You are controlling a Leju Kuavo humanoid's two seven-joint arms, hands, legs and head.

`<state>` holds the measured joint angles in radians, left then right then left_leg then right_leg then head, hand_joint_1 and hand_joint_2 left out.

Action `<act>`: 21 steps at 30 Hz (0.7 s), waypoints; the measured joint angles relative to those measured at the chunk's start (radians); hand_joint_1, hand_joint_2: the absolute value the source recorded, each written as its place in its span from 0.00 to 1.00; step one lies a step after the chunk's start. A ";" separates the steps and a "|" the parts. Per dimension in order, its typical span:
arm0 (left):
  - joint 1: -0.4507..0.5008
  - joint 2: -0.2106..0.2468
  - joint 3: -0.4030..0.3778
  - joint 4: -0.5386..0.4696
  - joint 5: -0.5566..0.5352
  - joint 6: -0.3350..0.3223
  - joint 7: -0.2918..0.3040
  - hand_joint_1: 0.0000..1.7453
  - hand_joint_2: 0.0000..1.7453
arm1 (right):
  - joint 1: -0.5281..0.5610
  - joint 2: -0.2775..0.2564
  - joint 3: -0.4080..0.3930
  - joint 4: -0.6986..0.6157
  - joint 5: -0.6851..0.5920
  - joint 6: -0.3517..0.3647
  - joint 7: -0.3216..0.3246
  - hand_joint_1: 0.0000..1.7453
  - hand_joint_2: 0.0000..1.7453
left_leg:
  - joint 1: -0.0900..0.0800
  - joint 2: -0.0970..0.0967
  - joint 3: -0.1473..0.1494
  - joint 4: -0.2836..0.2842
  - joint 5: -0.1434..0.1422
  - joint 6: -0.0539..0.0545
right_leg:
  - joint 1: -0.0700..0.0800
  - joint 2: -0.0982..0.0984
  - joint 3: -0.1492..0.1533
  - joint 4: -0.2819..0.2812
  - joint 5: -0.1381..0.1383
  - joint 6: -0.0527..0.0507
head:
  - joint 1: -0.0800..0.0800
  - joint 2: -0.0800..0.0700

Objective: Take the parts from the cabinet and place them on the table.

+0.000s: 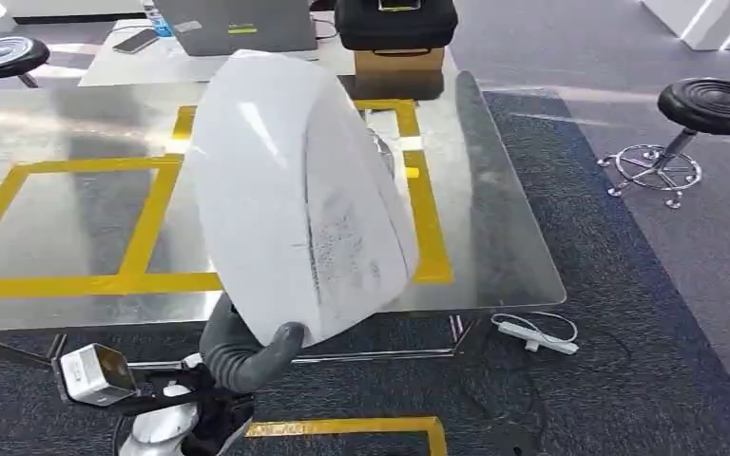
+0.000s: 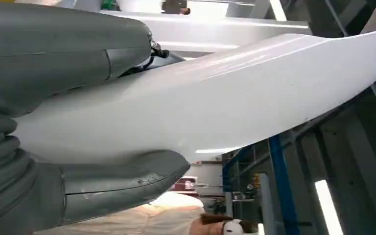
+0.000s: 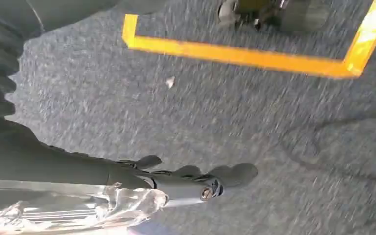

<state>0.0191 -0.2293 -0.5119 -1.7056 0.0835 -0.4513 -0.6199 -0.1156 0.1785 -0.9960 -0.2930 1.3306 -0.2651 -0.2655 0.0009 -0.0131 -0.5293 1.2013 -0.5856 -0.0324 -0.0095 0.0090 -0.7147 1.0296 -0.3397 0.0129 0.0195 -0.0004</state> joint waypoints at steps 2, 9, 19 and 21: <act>0.000 0.000 0.000 0.001 0.000 0.000 0.000 1.00 1.00 | -0.001 0.001 0.000 0.000 0.000 0.000 0.000 0.00 1.00 | 0.000 0.000 -0.076 0.078 -0.100 -0.004 | 0.000 0.000 0.008 -0.001 -0.010 -0.002 | -0.001 0.000; 0.000 0.000 0.000 0.003 0.006 -0.001 0.000 1.00 1.00 | -0.002 0.001 -0.001 0.000 0.000 0.001 0.000 0.00 1.00 | -0.002 0.002 -0.038 -0.187 0.069 0.018 | 0.003 0.011 0.027 0.000 -0.018 0.020 | 0.001 0.000; 0.008 -0.003 0.011 0.006 0.057 -0.024 -0.003 1.00 1.00 | 0.004 0.001 -0.002 0.000 0.003 0.000 0.000 0.00 1.00 | 0.003 0.005 -0.031 -0.190 0.113 0.050 | 0.000 -0.001 -0.080 0.301 -0.182 0.058 | 0.011 0.000; 0.013 -0.003 0.018 0.006 0.061 -0.030 -0.005 1.00 1.00 | 0.003 0.001 -0.002 0.000 0.005 0.000 0.000 0.00 1.00 | 0.003 0.003 -0.029 -0.189 0.112 0.048 | 0.000 -0.001 0.004 0.160 -0.117 0.053 | 0.011 0.000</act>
<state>0.0323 -0.2327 -0.4940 -1.6999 0.1450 -0.4818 -0.6245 -0.1124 0.1793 -0.9979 -0.2930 1.3355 -0.2651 -0.2651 0.0040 -0.0096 -0.5581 1.0119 -0.4736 0.0154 -0.0094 0.0079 -0.7103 1.1900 -0.4566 0.0660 0.0301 -0.0004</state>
